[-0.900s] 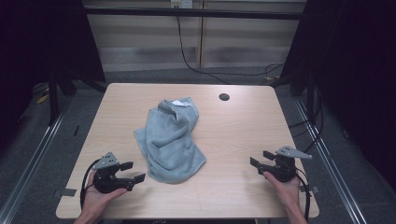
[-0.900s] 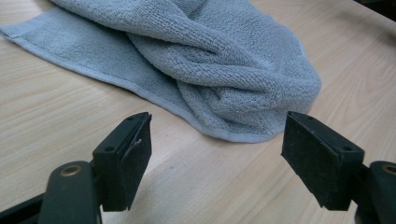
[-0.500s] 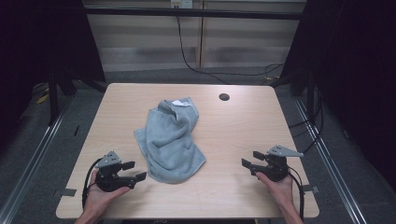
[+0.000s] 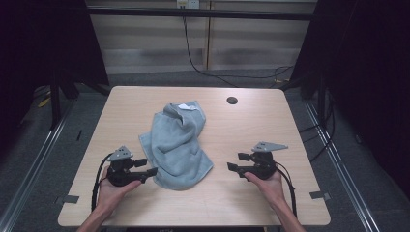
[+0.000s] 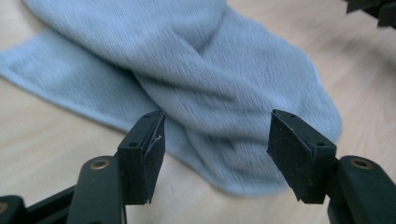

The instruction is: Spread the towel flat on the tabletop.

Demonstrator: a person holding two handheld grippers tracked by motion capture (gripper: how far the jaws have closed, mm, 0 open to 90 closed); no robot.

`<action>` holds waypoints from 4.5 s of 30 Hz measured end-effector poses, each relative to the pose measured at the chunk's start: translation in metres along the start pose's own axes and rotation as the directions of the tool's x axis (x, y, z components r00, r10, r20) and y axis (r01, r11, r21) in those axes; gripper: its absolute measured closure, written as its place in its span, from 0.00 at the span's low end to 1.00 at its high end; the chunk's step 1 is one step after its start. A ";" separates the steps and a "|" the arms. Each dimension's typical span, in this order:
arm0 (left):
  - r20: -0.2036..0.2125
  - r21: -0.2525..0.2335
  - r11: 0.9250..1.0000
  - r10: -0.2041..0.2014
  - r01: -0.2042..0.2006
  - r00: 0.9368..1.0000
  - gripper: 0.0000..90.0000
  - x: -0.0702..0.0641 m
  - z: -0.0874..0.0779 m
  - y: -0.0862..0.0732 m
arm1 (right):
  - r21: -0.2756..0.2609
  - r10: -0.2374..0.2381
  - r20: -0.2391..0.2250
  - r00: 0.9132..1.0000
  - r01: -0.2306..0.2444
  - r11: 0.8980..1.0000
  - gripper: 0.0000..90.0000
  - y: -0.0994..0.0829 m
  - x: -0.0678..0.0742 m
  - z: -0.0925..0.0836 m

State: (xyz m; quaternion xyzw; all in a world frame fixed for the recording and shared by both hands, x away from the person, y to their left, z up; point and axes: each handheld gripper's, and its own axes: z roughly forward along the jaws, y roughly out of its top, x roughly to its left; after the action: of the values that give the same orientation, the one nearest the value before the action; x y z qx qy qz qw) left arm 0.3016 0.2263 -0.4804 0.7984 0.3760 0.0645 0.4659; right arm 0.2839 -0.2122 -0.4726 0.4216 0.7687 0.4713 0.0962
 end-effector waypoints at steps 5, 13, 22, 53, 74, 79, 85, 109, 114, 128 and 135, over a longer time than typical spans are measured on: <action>-0.031 -0.022 0.999 -0.024 0.024 0.999 0.43 0.013 0.010 0.016 | 0.004 -0.031 -0.057 0.998 0.031 1.000 0.34 0.026 0.008 0.032; -0.018 -0.059 0.997 -0.056 0.055 0.998 0.49 0.025 0.028 0.031 | 0.027 -0.098 -0.117 0.988 0.102 0.994 0.35 0.063 0.020 0.071; -0.076 0.006 1.000 0.003 -0.002 0.997 0.37 0.021 0.041 0.021 | 0.138 -0.163 -0.145 0.976 0.183 0.973 0.32 0.045 0.043 0.143; 0.196 0.158 0.983 0.064 -0.096 0.978 0.54 -0.072 0.010 -0.028 | 0.229 -0.212 -0.179 0.961 0.251 0.941 0.71 -0.028 0.089 0.041; 0.017 0.073 0.995 -0.071 0.070 0.997 0.32 0.008 0.047 0.011 | 0.037 -0.187 -0.044 0.981 0.189 0.981 0.51 0.080 0.030 0.059; 0.007 0.098 0.995 -0.008 0.008 1.000 0.32 0.000 0.056 0.008 | 0.040 -0.142 -0.115 0.983 0.147 0.988 0.41 0.091 0.034 0.098; 0.023 0.096 0.995 0.014 -0.017 1.000 0.32 -0.003 0.059 0.007 | 0.127 -0.140 -0.152 0.978 0.160 0.979 0.38 0.079 0.044 0.139; 0.087 -0.117 0.992 -0.042 0.052 0.995 0.91 0.002 0.005 0.016 | -0.012 -0.100 0.022 0.995 0.100 0.995 0.93 0.088 0.010 0.070; 0.105 -0.183 0.981 -0.053 0.072 0.993 0.92 0.005 -0.011 0.029 | -0.044 -0.081 0.066 0.995 0.084 0.995 0.93 0.090 -0.005 0.041; -0.064 -0.332 0.941 0.051 -0.069 0.997 0.93 -0.007 -0.056 0.145 | -0.249 -0.098 0.173 0.980 0.140 0.958 0.93 0.212 0.009 -0.006; -0.131 -0.417 0.895 0.114 -0.159 0.985 0.93 -0.026 -0.096 0.176 | -0.343 -0.112 0.184 0.976 0.171 0.924 0.93 0.238 0.024 -0.027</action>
State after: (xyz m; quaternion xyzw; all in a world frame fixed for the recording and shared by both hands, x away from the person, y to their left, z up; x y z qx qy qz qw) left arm 0.3348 0.2262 -0.2816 0.6976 0.3194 0.2186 0.6030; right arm 0.3868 -0.1648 -0.2605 0.3770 0.6884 0.5592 0.2669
